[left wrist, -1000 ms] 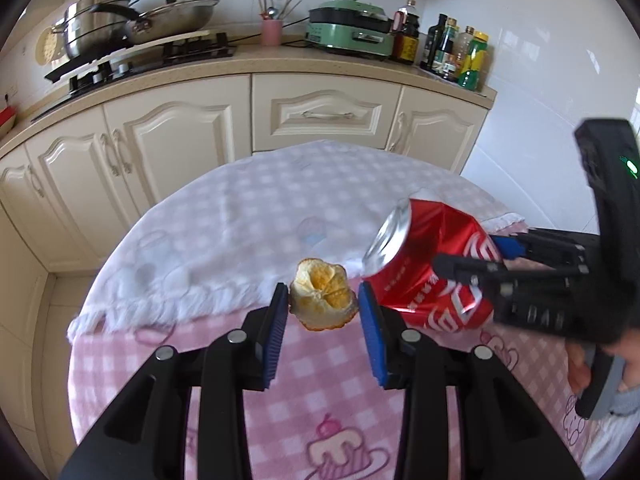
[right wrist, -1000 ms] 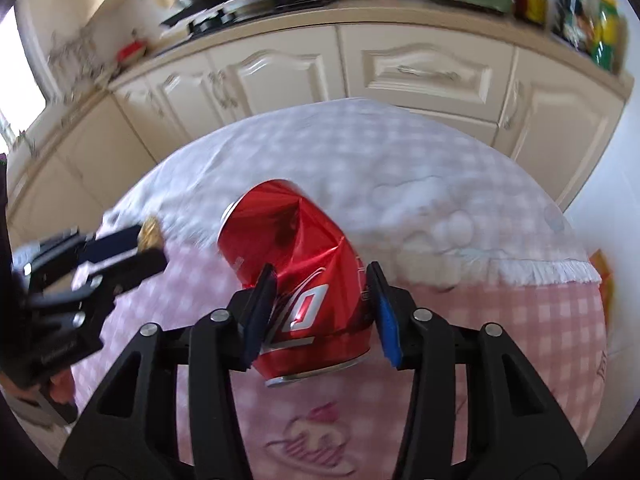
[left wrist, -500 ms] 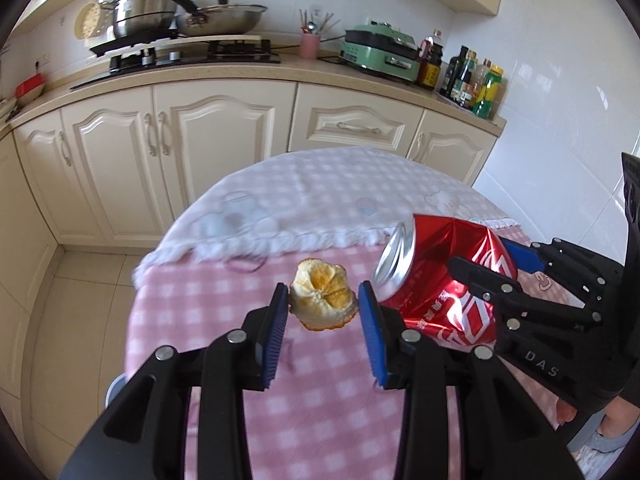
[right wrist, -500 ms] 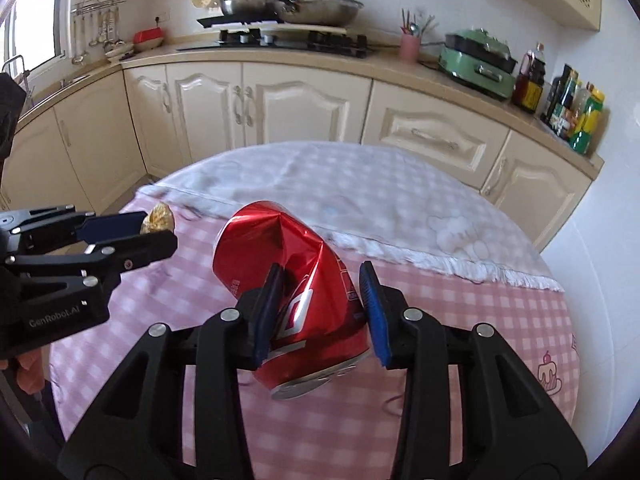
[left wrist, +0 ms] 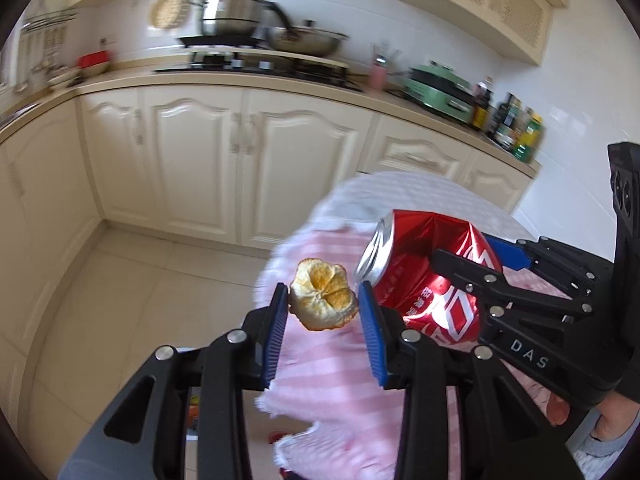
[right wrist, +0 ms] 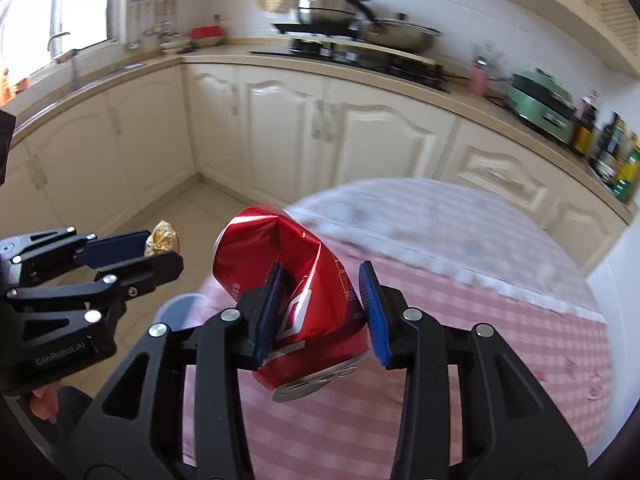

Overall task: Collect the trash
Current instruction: 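Carry the orange peel and red can over the blue bucket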

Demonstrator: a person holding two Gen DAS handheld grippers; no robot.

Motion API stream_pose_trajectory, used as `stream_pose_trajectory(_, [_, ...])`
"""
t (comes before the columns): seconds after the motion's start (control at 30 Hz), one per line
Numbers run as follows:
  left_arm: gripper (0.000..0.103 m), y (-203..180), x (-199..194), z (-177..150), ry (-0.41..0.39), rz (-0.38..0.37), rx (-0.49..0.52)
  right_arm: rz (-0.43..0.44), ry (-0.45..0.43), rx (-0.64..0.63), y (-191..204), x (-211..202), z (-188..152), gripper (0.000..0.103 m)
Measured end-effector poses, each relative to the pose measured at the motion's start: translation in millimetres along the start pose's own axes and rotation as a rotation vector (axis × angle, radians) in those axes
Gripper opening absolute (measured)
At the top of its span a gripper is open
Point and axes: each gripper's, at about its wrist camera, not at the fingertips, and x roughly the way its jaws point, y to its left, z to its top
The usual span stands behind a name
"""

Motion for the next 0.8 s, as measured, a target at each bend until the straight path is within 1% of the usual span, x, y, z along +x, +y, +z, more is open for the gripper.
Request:
stream_pose_trajectory(0.07, [0.035,24.6,-9.8,-3.5,-0.006,0.026,-0.03,0.037,0.003,-0.019,24.9,8.2,6.8,0.038])
stream_pose_trajectory(0.2, [0.035,83.4,-23.9,-16.8,-0.006,0.09,-0.1,0.115,0.018,-0.074,88.6,35.4,20.9,0.038])
stream_pose_trajectory(0.27, [0.035,118.7,-24.2,-27.1,0.008,0.124,-0.15,0.137,0.032,-0.095,112.0,50.0,23.7,0.038])
stream_pose_trajectory(0.3, [0.035,135.7,-21.7,-33.7,0.021,0.138,-0.175,0.151,0.046,-0.109,129.6,63.2,24.4,0.038])
stream_pose_trajectory(0.33, [0.035,151.2,-17.0,-40.1,0.036,0.148,-0.198,0.16,0.056,-0.115,137.0,71.4,23.4,0.038])
stream_pose_trajectory(0.37, [0.035,161.7,-13.7,-46.3,0.047,0.155,-0.215,0.176,0.083,-0.119,152.0,88.7,21.0,0.038])
stream_pose_trajectory(0.43, [0.035,186.4,-0.3,-61.2,0.081,0.168,-0.255,0.184,0.121,-0.118,170.8,113.8,13.2,0.038])
stream_pose_trajectory(0.5, [0.035,212.6,23.5,-81.2,0.131,0.179,-0.3,0.194,0.179,-0.113,189.7,149.3,0.0,0.038])
stream_pose_trajectory(0.57, [0.035,231.0,46.2,-98.5,0.172,0.176,-0.332,0.199,0.244,-0.106,202.6,186.4,-19.2,0.038])
stream_pose_trajectory(0.6, [0.035,238.2,55.8,-106.9,0.192,0.177,-0.345,0.199,0.269,-0.101,207.1,201.8,-27.1,0.038])
stream_pose_trajectory(0.7, [0.035,264.1,101.7,-142.7,0.27,0.174,-0.404,0.193,0.352,-0.077,216.7,252.1,-58.3,0.038])
stream_pose_trajectory(0.8, [0.035,280.3,144.5,-169.3,0.339,0.168,-0.447,0.177,0.426,-0.04,217.6,298.7,-87.9,0.038])
